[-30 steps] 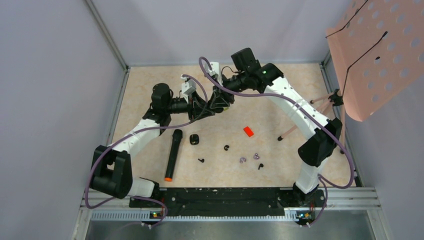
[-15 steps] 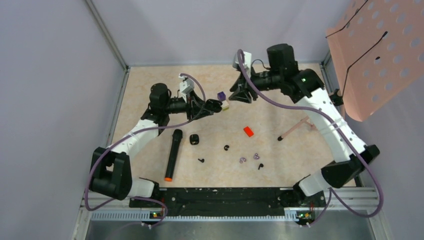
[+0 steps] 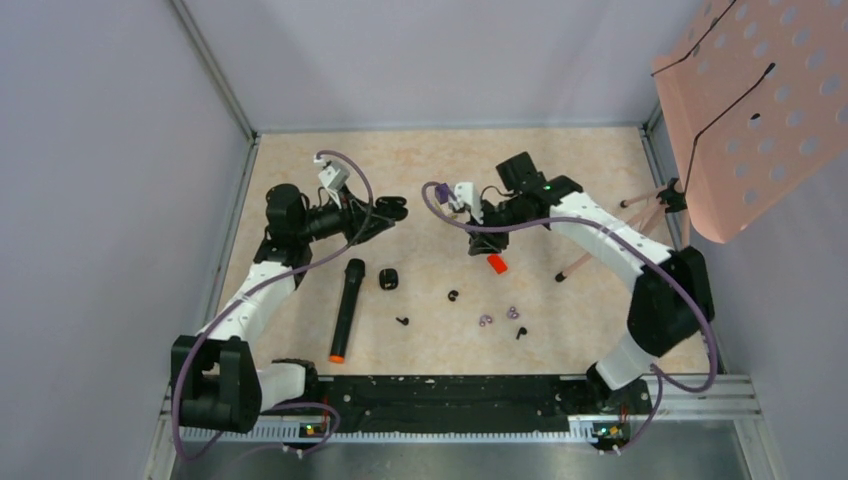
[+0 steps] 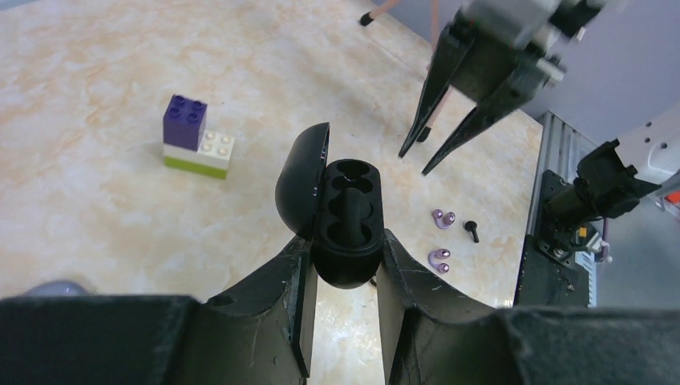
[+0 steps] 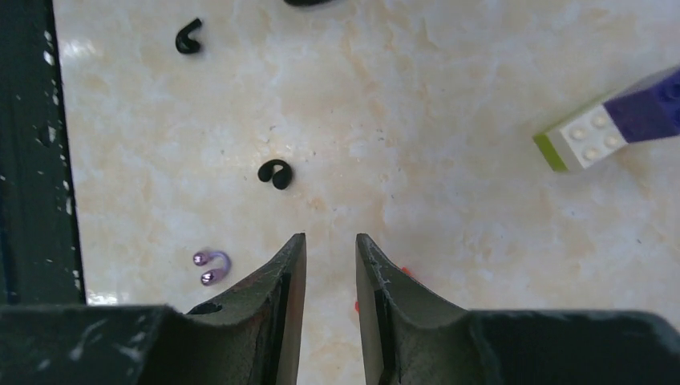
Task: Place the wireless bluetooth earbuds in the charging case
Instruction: Place the earbud in the charging case, then pick up the earbud from the center of the board.
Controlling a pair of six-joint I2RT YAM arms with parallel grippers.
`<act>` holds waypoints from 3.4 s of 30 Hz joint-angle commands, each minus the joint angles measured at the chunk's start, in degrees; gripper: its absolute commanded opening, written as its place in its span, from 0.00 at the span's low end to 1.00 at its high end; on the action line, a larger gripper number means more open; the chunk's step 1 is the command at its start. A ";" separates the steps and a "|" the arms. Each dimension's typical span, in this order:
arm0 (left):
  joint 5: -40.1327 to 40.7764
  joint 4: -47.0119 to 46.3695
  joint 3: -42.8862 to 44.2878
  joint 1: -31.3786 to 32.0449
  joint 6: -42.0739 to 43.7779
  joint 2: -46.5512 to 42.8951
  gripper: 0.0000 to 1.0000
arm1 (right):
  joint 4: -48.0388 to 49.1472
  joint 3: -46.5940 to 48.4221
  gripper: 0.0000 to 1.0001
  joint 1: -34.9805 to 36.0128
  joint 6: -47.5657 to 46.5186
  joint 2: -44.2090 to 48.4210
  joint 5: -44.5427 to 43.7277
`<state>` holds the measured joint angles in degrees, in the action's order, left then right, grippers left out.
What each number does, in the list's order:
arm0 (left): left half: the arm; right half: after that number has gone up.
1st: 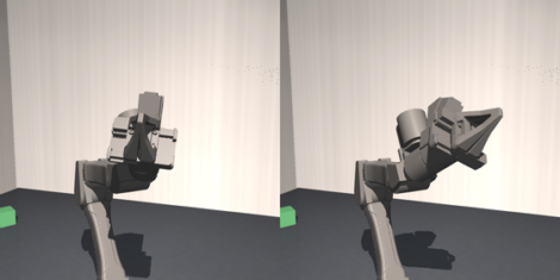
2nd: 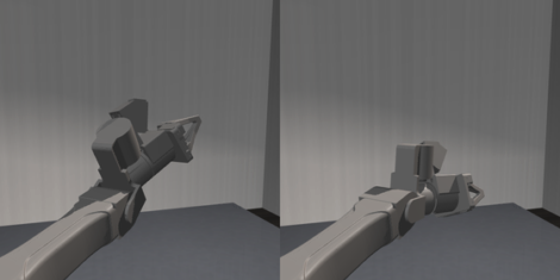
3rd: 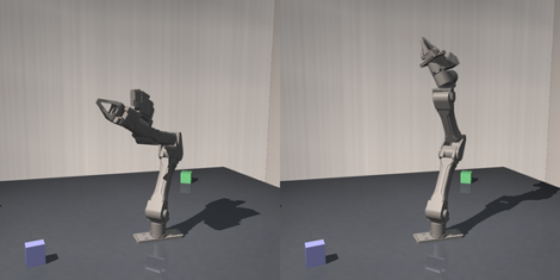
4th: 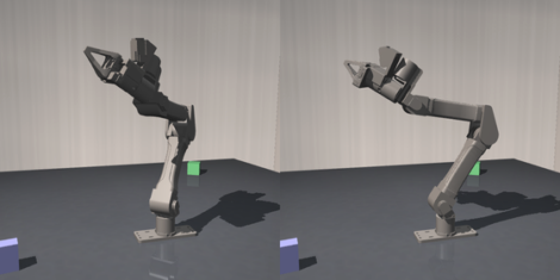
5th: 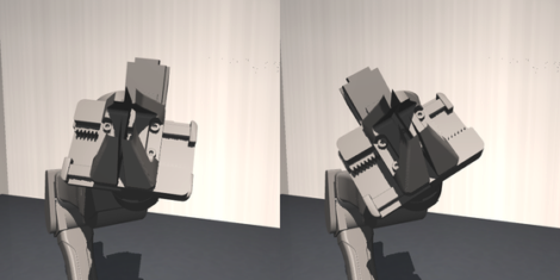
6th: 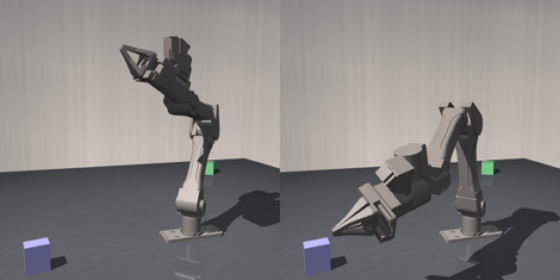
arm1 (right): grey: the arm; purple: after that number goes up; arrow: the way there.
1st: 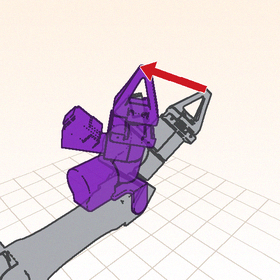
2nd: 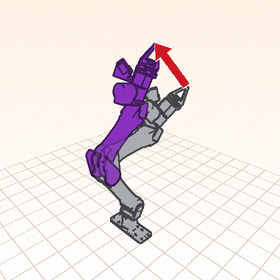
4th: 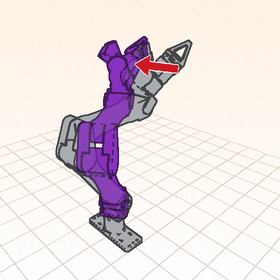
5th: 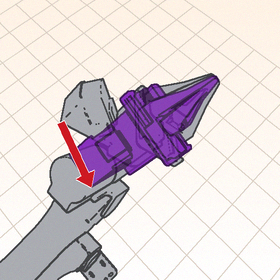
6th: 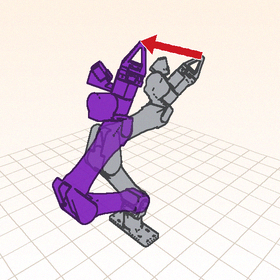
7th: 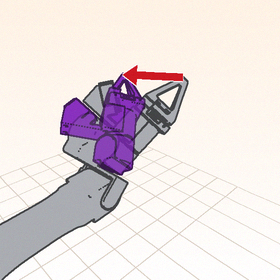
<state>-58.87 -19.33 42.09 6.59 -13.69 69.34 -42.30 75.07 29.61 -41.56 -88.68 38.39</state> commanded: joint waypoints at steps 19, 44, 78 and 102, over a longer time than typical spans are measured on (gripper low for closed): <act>19.16 8.34 -2.72 -4.66 -2.18 -6.60 0.00 | 4.25 4.06 0.32 15.62 34.93 -15.92 -26.96; 20.60 10.39 -3.06 -5.57 -2.76 -8.30 0.00 | 3.46 3.66 0.29 16.42 36.57 -22.46 -25.53; 20.37 12.03 -2.53 -6.18 -2.06 -8.46 0.00 | -4.03 6.80 0.00 15.46 5.56 -19.65 -19.32; 20.07 11.58 -2.18 -6.24 -3.10 -7.43 0.00 | -2.99 0.31 0.31 12.92 -18.86 -11.72 -14.51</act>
<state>-38.28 -5.80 39.40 0.69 -16.58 62.39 -46.24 73.58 44.05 -67.18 -104.97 21.56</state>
